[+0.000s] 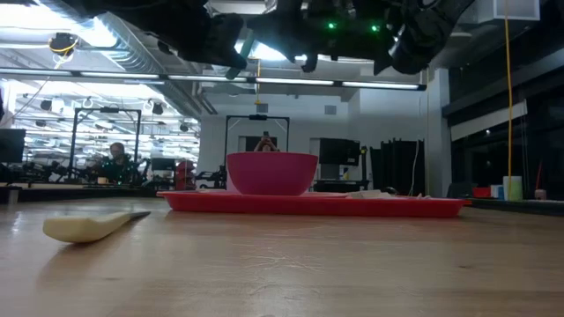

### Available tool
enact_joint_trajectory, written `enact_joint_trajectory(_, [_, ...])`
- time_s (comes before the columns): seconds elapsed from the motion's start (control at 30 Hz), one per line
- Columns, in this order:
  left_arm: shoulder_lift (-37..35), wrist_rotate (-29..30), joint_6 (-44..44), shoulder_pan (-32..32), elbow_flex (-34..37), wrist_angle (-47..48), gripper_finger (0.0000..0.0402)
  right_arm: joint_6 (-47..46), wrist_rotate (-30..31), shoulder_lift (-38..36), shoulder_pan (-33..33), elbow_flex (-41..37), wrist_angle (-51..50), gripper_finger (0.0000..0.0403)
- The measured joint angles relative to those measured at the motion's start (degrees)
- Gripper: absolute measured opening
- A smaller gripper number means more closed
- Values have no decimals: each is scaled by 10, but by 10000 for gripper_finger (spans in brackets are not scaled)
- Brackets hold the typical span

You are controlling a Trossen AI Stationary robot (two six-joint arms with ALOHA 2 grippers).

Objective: Set up tray
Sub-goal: Put the blue spoon on top of the brown napkin to the left of the orange fork

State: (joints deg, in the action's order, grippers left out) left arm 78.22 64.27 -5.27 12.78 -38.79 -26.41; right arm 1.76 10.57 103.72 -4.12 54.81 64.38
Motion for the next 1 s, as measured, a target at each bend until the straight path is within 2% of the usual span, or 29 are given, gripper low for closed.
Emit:
enact_joint_trajectory(0.17, [0,-9,-1,-10,0,0,64,-14,6,0,0,32,-66,165])
enact_joint_trajectory(0.3, [0,11,-32,-13,0,-12,64,-45,33,0,0,40,-96,165])
enact_joint_trajectory(0.53, [0,33,-98,-13,0,-74,64,-45,41,0,0,40,-89,165])
enact_joint_trajectory(1.0, [0,22,-104,-13,0,-86,64,-42,40,0,0,40,-59,165])
